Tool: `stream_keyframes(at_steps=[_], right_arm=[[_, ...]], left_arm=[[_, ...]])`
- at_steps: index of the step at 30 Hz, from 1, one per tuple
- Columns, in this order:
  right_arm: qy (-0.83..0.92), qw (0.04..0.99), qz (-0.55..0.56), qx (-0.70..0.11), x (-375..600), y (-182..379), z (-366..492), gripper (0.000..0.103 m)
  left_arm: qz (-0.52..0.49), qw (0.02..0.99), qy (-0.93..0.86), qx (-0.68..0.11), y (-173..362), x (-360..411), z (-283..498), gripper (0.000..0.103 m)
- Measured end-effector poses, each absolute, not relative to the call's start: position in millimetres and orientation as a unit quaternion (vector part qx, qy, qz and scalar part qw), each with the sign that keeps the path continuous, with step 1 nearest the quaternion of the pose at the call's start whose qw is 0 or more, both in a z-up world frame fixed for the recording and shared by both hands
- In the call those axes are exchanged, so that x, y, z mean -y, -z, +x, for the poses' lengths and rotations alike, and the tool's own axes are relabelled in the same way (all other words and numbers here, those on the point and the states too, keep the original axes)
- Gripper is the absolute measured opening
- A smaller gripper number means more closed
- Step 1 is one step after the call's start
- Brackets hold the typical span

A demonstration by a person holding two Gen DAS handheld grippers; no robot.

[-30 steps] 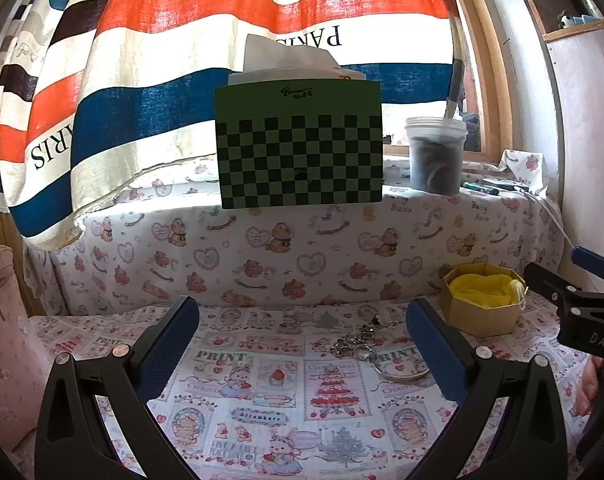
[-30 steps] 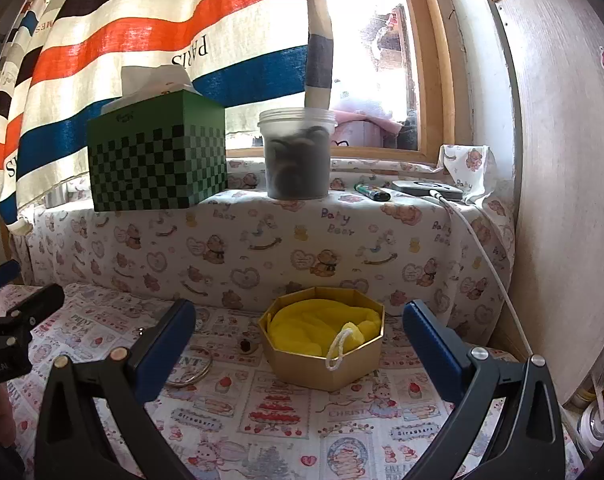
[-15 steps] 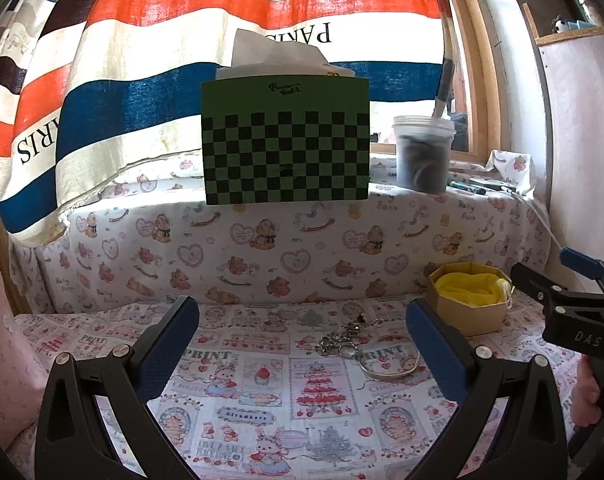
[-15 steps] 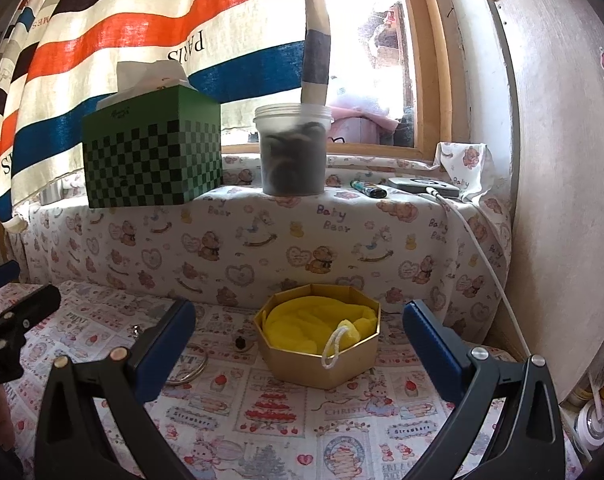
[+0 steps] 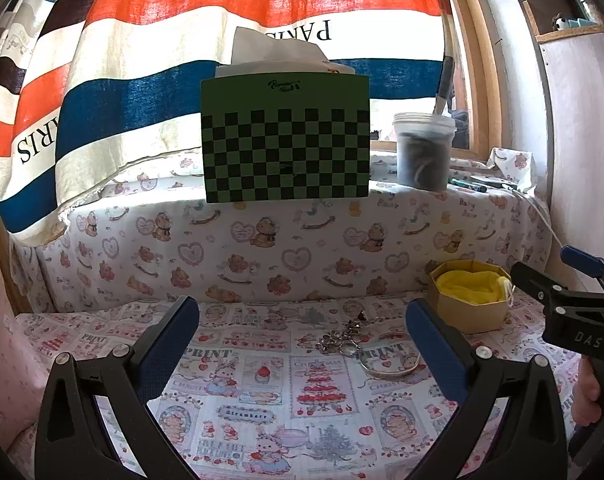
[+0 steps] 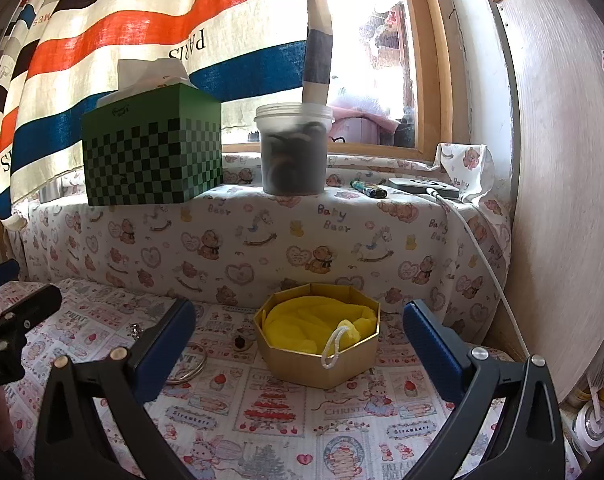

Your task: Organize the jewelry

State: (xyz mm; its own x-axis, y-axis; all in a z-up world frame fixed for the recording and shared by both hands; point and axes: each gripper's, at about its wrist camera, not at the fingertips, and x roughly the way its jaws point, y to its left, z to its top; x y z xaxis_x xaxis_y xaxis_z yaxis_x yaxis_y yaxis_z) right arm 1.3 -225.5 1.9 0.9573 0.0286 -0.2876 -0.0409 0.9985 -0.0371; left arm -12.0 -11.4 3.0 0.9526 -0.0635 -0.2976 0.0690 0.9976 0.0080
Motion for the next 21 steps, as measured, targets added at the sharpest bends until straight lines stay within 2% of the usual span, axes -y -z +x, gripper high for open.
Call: stream_keyframes(at_steps=[21], right_arm=[[-0.032, 0.984, -0.032, -0.175, 221.2, 1.5, 5.2, 0.103]], left_arm=[[0.027, 0.989, 0.022, -0.146, -13.0, 4.4, -8.4, 0.103]])
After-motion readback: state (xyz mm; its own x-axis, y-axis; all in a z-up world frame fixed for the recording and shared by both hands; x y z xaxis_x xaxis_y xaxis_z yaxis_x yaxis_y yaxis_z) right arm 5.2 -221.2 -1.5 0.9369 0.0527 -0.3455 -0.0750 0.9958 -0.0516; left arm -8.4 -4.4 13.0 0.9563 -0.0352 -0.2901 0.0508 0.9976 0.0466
